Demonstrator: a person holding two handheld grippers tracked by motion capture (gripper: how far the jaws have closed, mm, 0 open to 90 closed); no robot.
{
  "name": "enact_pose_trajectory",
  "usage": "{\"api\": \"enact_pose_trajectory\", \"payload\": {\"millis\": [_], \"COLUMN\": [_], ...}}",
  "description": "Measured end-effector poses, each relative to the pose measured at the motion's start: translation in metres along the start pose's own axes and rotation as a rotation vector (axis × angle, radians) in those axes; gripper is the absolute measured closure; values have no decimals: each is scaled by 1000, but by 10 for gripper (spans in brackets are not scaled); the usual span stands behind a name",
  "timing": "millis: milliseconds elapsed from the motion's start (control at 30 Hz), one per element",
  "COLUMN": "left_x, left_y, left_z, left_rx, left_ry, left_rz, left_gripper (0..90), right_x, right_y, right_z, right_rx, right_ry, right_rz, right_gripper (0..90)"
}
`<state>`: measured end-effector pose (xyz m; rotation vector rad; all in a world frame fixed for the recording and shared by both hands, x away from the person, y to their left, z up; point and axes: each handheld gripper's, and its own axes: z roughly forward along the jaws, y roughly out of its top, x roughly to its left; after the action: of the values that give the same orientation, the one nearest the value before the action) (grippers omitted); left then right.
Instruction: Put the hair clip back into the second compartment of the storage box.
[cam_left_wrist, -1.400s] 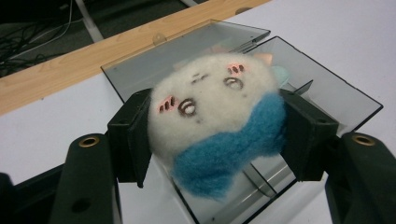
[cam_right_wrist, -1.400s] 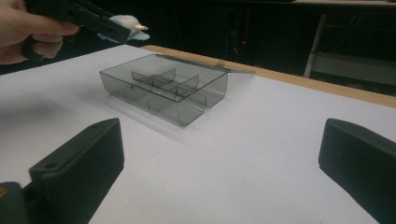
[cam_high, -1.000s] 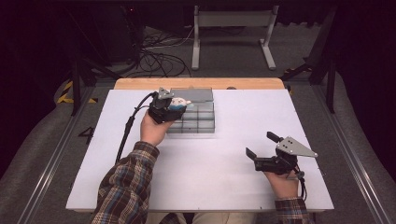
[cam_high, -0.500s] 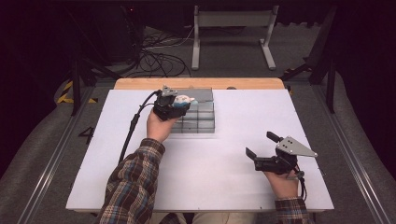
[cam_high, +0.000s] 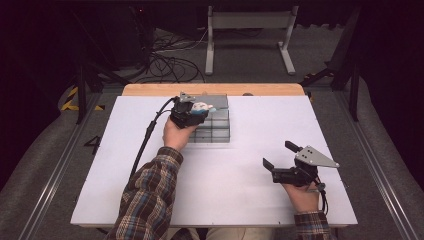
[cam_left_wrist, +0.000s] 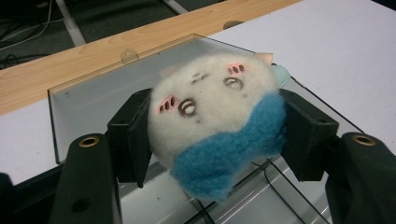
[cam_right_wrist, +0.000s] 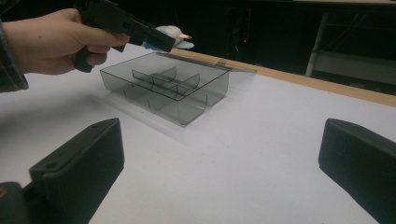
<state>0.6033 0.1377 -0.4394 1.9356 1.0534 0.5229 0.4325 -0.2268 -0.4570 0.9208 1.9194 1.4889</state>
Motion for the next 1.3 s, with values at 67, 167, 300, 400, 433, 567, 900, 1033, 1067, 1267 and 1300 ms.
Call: {"api": "enact_pose_trajectory", "payload": {"millis": [67,167,300,400,433,567,900,1033,1067,1267,1300], "left_x": [-1,-2,-2,-2,-2,-4,-6,-6,-6,-6,-6], "left_y": [0,-1,-3,-4,-4,-3,0,1,1,1,1], "left_z": [2,6,11,14,15,19,24,26,27,27,27], "left_rx": [9,24,56,74,83,123,152,174,178,173,173], "left_ry": [-1,4,2,6,11,18,25,18,18,11,7], "left_rz": [-14,-28,-33,-46,-42,-28,-40,-40,-39,-40,-45], "left_gripper": [355,354,354,354,353,350,344,339,337,286,274], "right_x": [0,0,0,0,0,0,0,0,0,0,0], "right_y": [0,0,0,0,0,0,0,0,0,0,0], "right_z": [0,0,0,0,0,0,1,1,1,1,1], "right_rx": [1,0,-1,1,1,1,1,4,4,3,3], "right_ry": [1,1,1,2,2,3,7,5,5,8,8], "right_rz": [0,0,-1,-2,-2,-4,-1,-2,-2,-2,-1], "right_gripper": [9,9,9,9,9,9,9,9,9,9,9]}}
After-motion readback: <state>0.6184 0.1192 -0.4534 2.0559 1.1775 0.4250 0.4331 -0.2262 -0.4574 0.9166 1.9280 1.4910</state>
